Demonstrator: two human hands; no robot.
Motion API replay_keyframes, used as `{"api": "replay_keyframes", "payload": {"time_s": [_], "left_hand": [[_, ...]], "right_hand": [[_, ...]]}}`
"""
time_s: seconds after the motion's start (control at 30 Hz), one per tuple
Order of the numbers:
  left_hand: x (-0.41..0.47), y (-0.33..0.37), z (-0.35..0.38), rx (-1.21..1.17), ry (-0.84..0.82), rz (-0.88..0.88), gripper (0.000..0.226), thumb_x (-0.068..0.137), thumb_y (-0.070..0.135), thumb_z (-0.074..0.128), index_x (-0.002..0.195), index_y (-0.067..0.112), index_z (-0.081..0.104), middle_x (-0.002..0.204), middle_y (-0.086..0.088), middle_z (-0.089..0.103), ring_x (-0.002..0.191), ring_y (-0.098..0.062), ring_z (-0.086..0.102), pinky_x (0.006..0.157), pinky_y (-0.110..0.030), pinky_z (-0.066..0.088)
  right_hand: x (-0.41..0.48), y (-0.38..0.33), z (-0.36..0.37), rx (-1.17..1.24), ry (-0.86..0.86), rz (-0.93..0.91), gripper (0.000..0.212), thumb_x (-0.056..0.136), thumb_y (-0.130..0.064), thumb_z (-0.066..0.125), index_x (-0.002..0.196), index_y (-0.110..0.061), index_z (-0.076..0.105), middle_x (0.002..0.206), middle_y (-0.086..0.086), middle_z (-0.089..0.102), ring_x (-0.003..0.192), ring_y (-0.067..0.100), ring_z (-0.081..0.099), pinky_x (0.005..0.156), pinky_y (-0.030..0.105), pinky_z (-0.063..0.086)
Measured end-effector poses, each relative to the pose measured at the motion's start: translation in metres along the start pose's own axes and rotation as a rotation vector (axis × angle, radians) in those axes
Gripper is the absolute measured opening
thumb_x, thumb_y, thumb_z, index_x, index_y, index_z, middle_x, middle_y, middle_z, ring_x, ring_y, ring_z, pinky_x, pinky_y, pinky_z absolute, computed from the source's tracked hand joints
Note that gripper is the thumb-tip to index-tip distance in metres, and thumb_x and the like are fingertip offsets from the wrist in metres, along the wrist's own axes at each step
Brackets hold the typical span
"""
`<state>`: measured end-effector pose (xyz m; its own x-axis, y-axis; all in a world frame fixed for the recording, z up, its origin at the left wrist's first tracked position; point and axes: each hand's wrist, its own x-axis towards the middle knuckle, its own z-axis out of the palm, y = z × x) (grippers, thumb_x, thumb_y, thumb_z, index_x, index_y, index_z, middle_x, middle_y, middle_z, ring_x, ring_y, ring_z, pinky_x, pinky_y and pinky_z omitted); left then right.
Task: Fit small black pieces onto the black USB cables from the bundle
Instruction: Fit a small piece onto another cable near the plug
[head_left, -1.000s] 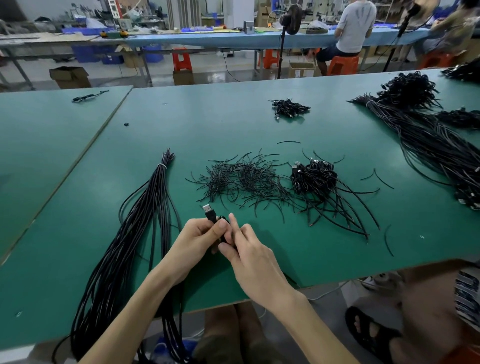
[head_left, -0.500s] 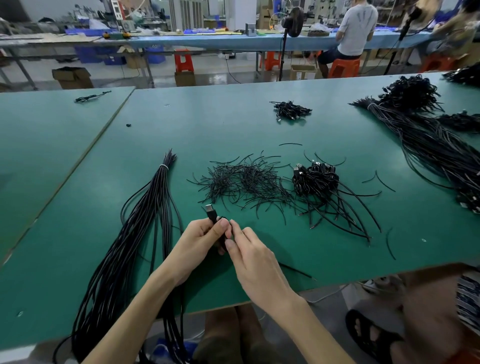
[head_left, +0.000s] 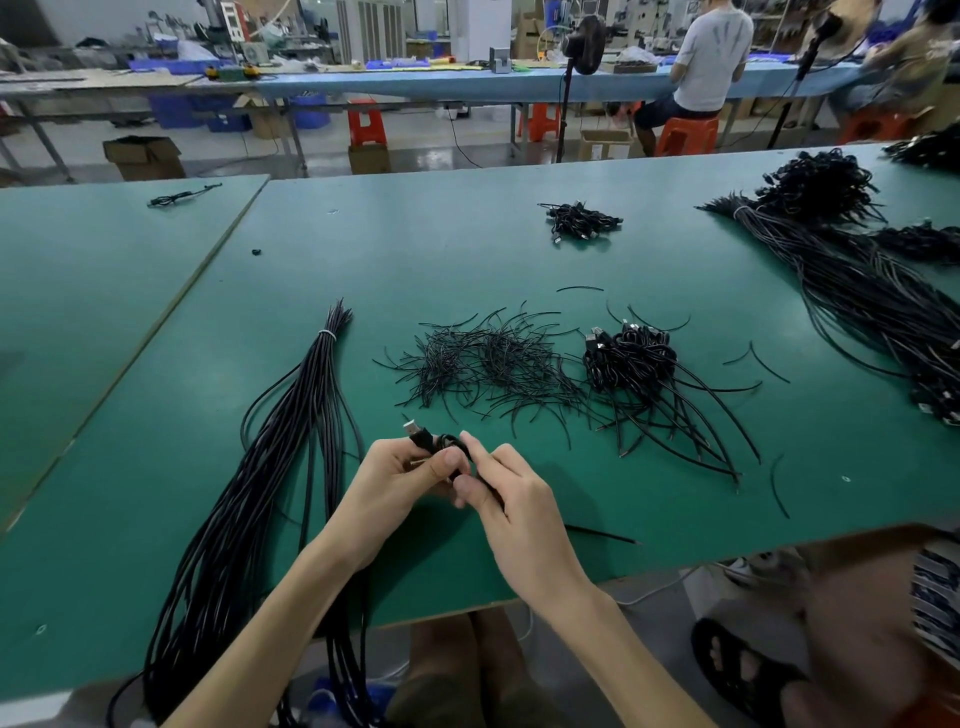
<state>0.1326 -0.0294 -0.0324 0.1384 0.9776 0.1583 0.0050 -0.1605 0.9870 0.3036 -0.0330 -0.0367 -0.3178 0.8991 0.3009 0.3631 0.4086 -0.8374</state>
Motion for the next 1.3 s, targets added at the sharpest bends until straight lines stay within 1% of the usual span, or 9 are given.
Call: {"api": "replay_keyframes", "payload": {"time_s": [0.1, 0.27, 0.4, 0.57, 0.73, 0.87, 1.03, 1.2, 1.3], "left_hand": [[0.000, -0.002, -0.002, -0.056, 0.083, -0.039, 0.022, 0.087, 0.028, 0.079, 0.095, 0.008, 0.080, 0.085, -0.024, 0.075, 0.073, -0.030, 0.073, 0.075, -0.035, 0.062], [0.004, -0.004, -0.006, -0.179, 0.141, -0.151, 0.069, 0.068, 0.040, 0.095, 0.107, -0.005, 0.060, 0.082, -0.028, 0.073, 0.072, -0.038, 0.074, 0.068, -0.034, 0.062], [0.003, -0.002, -0.008, -0.189, 0.065, -0.151, 0.049, 0.073, 0.036, 0.093, 0.111, 0.011, 0.074, 0.089, -0.024, 0.074, 0.078, -0.038, 0.075, 0.076, -0.036, 0.062], [0.001, -0.003, -0.005, -0.195, 0.029, -0.119, 0.030, 0.087, 0.012, 0.080, 0.116, 0.008, 0.075, 0.107, -0.024, 0.073, 0.091, -0.039, 0.074, 0.081, -0.038, 0.062], [0.002, -0.003, -0.006, -0.182, 0.047, -0.142, 0.031, 0.084, 0.009, 0.080, 0.114, 0.006, 0.075, 0.113, -0.031, 0.067, 0.093, -0.045, 0.073, 0.083, -0.039, 0.062], [0.001, -0.002, -0.003, -0.150, 0.034, -0.118, 0.029, 0.083, 0.010, 0.080, 0.111, 0.005, 0.076, 0.105, -0.025, 0.074, 0.090, -0.039, 0.075, 0.081, -0.036, 0.062], [0.002, -0.002, 0.003, 0.002, 0.074, -0.039, 0.026, 0.088, 0.013, 0.073, 0.110, -0.001, 0.069, 0.088, -0.021, 0.076, 0.077, -0.033, 0.076, 0.075, -0.033, 0.062], [0.002, -0.002, 0.005, 0.176, 0.096, 0.031, 0.013, 0.096, 0.014, 0.067, 0.103, 0.004, 0.067, 0.082, -0.015, 0.075, 0.069, -0.030, 0.073, 0.070, -0.031, 0.060], [0.002, -0.002, 0.006, 0.362, 0.119, 0.040, 0.007, 0.101, 0.019, 0.063, 0.099, 0.012, 0.065, 0.081, -0.006, 0.073, 0.064, -0.018, 0.069, 0.065, -0.029, 0.057]], "right_hand": [[0.000, 0.001, -0.001, -0.003, 0.009, -0.019, 0.045, 0.106, -0.018, 0.055, 0.151, -0.011, 0.050, 0.095, -0.016, 0.049, 0.089, -0.005, 0.059, 0.084, 0.009, 0.044], [-0.002, 0.000, 0.000, -0.013, 0.032, -0.040, 0.045, 0.106, -0.021, 0.055, 0.150, -0.014, 0.050, 0.093, -0.015, 0.047, 0.087, 0.006, 0.058, 0.081, 0.019, 0.049], [-0.002, 0.003, -0.001, -0.037, 0.037, -0.050, 0.045, 0.106, -0.019, 0.055, 0.151, -0.018, 0.051, 0.093, -0.011, 0.049, 0.087, 0.011, 0.060, 0.081, 0.024, 0.052], [-0.003, 0.004, 0.001, -0.134, 0.083, -0.052, 0.045, 0.106, -0.021, 0.055, 0.151, -0.022, 0.050, 0.094, -0.009, 0.047, 0.083, 0.010, 0.060, 0.076, 0.027, 0.054], [-0.004, 0.004, 0.001, -0.167, 0.084, -0.053, 0.045, 0.106, -0.020, 0.055, 0.151, -0.024, 0.050, 0.092, -0.011, 0.045, 0.082, 0.009, 0.055, 0.074, 0.022, 0.052], [-0.004, 0.004, 0.001, -0.207, 0.085, -0.040, 0.045, 0.107, -0.024, 0.054, 0.151, -0.024, 0.050, 0.092, -0.011, 0.043, 0.081, 0.009, 0.052, 0.070, 0.012, 0.045], [-0.003, 0.008, 0.001, -0.194, 0.054, -0.005, 0.045, 0.109, -0.025, 0.049, 0.153, -0.023, 0.047, 0.095, -0.009, 0.046, 0.083, 0.012, 0.056, 0.077, 0.030, 0.052], [-0.003, 0.005, 0.003, -0.390, -0.008, -0.031, 0.051, 0.110, -0.034, 0.040, 0.159, -0.021, 0.034, 0.099, -0.009, 0.040, 0.073, 0.013, 0.052, 0.064, 0.023, 0.041], [-0.003, 0.002, 0.004, -0.505, -0.055, -0.050, 0.050, 0.110, -0.035, 0.041, 0.157, -0.018, 0.039, 0.101, -0.007, 0.037, 0.068, 0.012, 0.044, 0.062, 0.023, 0.038]]}}
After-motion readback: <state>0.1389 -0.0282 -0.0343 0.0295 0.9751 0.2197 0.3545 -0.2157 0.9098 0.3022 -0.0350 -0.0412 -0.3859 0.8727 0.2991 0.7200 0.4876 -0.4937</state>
